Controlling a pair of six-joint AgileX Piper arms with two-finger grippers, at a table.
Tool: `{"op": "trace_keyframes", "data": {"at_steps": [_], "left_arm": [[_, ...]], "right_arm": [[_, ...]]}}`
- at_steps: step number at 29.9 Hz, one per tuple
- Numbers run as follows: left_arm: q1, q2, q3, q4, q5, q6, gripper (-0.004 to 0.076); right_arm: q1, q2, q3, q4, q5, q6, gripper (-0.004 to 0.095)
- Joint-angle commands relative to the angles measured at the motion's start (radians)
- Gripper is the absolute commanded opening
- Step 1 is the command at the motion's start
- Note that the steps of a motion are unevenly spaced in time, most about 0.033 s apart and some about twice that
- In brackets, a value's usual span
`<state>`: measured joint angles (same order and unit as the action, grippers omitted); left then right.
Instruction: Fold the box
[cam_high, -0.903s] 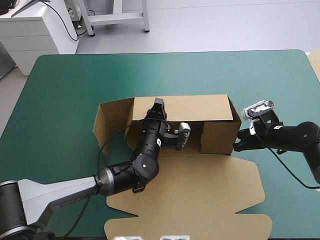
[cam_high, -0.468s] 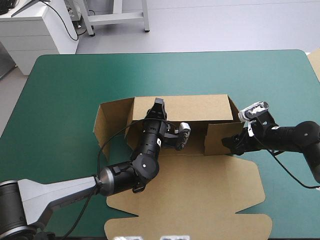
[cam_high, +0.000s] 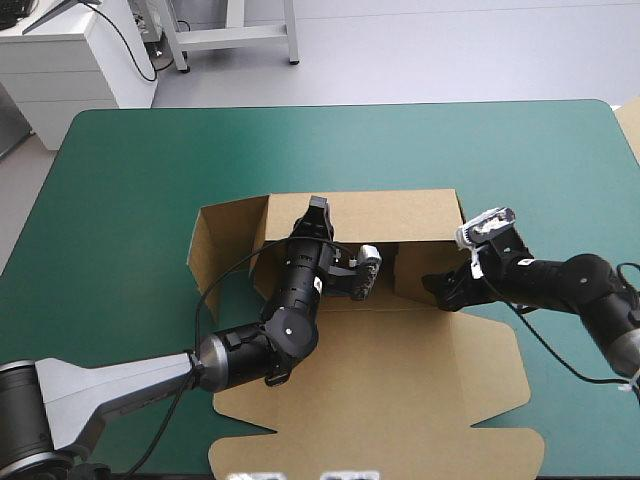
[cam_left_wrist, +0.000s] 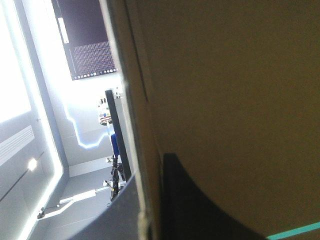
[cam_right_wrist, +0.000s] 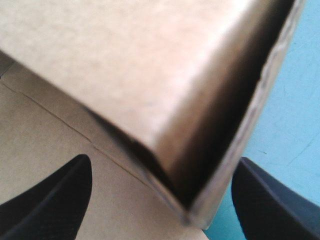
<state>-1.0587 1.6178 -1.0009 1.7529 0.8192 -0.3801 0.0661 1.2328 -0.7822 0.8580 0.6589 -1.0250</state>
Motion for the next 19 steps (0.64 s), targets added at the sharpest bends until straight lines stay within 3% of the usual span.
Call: {"op": "trace_keyframes", "data": {"at_steps": [1,4,7,9,13,19], "left_arm": [[0.002,-0.031,-0.016,0.014,0.004,0.010,-0.0008],[0.002,-0.031,-0.016,0.016,0.004,0.010,-0.0008],[0.002,-0.031,-0.016,0.016,0.004,0.010,-0.0008],[0.002,-0.031,-0.016,0.016,0.004,0.010,-0.0008],[0.002,-0.031,-0.016,0.016,0.004,0.005,-0.0008],[0.002,-0.031,-0.016,0.016,0.004,0.005,-0.0008]], "right_arm": [[0.087,-0.035,0.025,0.043,-0.198,0.055,0.0670],[0.149,-0.044,0.066,0.045,-0.373,0.115,0.0652],[0.194,-0.045,0.082,0.047,-0.467,0.120,0.0546],[0.222,-0.045,0.082,0.047,-0.523,0.120,0.0415],[0.281,-0.045,0.082,0.047,-0.624,0.104,-0.0002],[0.308,-0.045,0.082,0.047,-0.666,0.094,-0.0021]]}}
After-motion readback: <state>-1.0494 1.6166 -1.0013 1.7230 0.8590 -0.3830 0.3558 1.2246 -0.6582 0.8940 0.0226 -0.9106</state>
